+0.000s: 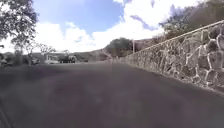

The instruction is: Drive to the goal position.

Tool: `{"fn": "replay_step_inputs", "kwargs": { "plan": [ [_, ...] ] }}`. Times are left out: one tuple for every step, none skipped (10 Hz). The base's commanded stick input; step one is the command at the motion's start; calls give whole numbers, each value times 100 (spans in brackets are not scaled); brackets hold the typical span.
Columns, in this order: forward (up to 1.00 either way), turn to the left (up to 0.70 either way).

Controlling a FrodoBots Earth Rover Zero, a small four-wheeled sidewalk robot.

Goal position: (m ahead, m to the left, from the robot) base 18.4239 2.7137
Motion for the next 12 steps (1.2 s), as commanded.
{"fn": "replay_step_inputs", "kwargs": {
  "plan": [
    [70, 0],
    [70, 0],
    [70, 0],
    [70, 0],
    [70, 0],
    [70, 0],
    [70, 0],
    [70, 0],
    [70, 0],
    [70, 0],
    [70, 0],
    [70, 0]
  ]
}}
